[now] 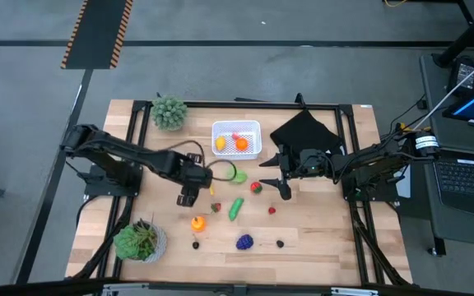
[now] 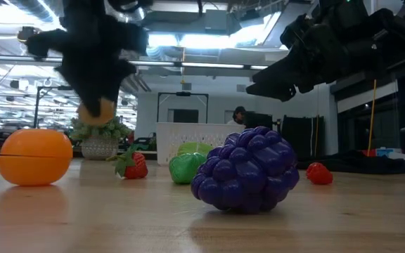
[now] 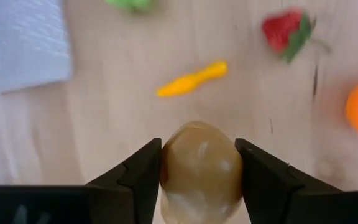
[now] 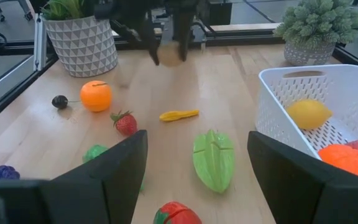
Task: Pick and placing Produce into tupperware
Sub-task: Put the potato into the white bin
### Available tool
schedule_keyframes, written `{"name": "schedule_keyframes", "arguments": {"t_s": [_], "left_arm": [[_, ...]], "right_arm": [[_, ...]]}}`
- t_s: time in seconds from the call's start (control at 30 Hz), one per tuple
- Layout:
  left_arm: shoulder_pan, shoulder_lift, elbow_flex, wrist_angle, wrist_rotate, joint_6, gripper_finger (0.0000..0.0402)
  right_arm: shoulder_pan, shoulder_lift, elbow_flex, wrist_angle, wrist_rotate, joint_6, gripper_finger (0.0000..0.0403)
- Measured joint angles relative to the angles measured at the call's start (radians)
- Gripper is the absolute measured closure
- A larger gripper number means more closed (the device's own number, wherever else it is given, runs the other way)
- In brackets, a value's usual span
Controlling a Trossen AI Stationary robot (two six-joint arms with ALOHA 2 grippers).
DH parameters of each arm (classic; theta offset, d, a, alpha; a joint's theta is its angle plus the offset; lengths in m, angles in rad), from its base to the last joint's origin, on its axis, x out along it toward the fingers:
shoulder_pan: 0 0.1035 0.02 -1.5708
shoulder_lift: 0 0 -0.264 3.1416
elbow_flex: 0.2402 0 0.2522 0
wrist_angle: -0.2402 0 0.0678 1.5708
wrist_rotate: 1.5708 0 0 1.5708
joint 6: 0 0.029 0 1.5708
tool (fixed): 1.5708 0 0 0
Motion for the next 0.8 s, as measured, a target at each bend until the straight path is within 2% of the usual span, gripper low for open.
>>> {"name": "schedule_keyframes", "arguments": {"t_s": [0.17, 0.3, 0.43, 0.53, 0.8], "left_arm": [[0.046, -0.157, 0.002, 0.026, 0.000, 0.000, 0.0230], [0.084, -0.298, -0.020, 0.118, -0.002, 0.024, 0.0222], [0.125, -0.430, -0.125, 0.333, 0.011, 0.083, 0.0226], [0.159, -0.502, -0.244, 0.522, 0.072, 0.114, 0.0231], [0.231, -0.553, -0.494, 0.935, 0.177, 0.149, 0.0222]], "right_arm": [[0.000, 0.000, 0.000, -0.031, 0.000, -0.014, 0.0125], [0.000, 0.000, 0.000, -0.056, 0.000, 0.005, 0.0125], [0.009, 0.000, 0.000, -0.059, -0.007, 0.009, 0.0125], [0.027, 0.000, 0.000, -0.058, -0.009, 0.008, 0.0125], [0.045, 0.000, -0.011, -0.022, -0.009, -0.004, 0.0125]]}}
